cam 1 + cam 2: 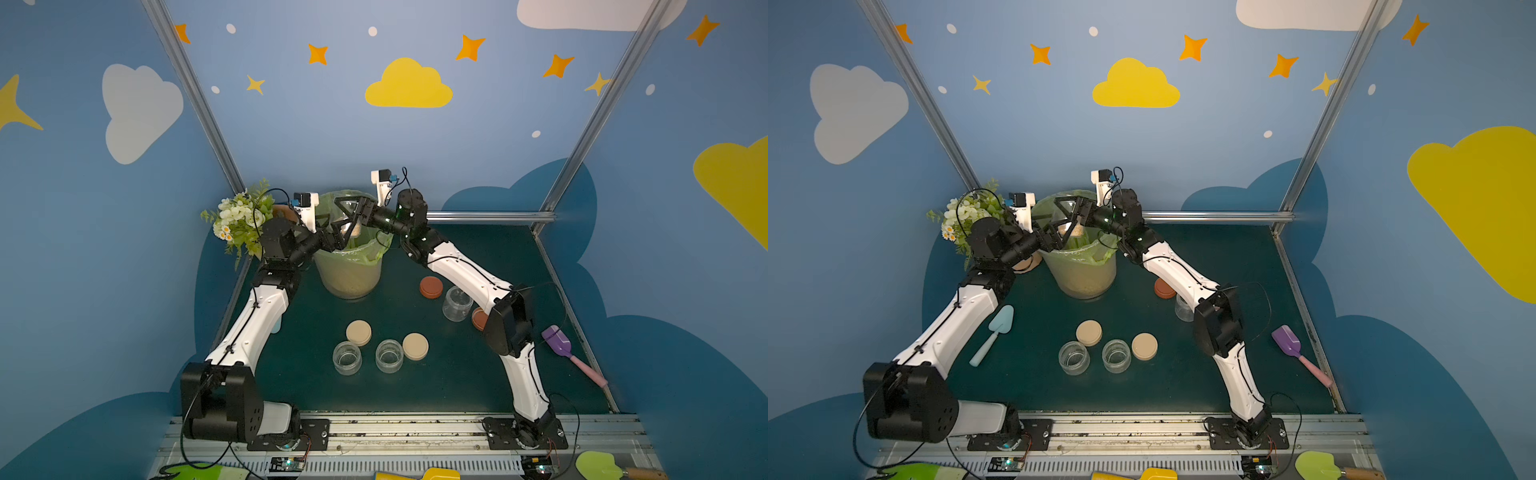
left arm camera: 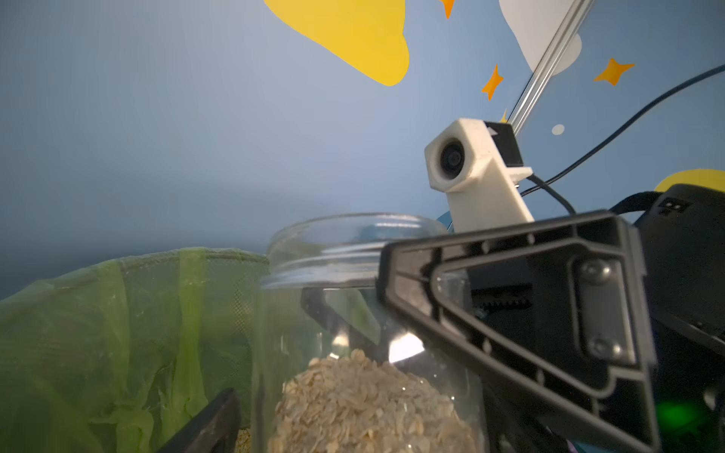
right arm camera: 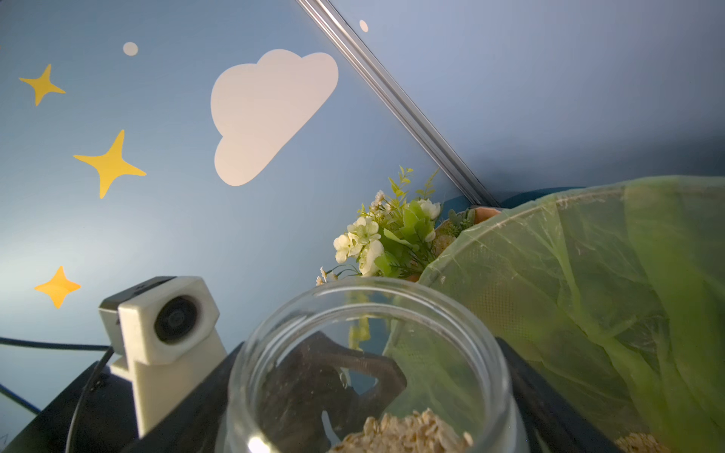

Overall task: Empty expired oatmeal from jars
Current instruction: Pour the expired oatmeal into the trash bin.

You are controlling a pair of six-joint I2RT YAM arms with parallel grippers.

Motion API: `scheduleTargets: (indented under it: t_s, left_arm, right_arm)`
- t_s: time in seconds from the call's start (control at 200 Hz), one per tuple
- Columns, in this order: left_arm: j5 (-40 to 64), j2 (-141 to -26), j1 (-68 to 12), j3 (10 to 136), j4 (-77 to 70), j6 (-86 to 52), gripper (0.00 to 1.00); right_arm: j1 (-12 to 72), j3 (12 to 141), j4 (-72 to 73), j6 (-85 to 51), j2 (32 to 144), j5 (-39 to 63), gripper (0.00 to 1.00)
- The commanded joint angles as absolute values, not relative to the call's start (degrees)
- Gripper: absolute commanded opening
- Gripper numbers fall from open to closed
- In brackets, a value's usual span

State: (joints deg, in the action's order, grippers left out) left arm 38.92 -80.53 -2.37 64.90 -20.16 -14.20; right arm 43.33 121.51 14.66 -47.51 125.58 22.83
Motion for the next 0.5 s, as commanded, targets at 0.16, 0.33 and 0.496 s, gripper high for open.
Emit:
scheduleTargets:
  t_s: [0.16,0.33,0.496]
  left_arm:
    - [43.0,-86.6,2.7,72.8,-28.3,-19.9,0.76]
    - [43.7,-86.6,3.6,72.8,-29.5,-20.0,0.65]
    - [40.9,-85.0,4.2,72.3,-28.7,-22.2,0.87]
  right_arm:
    - [44.8,120.5,12.7,-44.3,123.6,28.6,0.16]
    - [44.6,118.5,10.4,-42.2,121.6,28.2,0.16]
    - [44.1,116.0,11.2,-40.3,119.2,24.0,0.14]
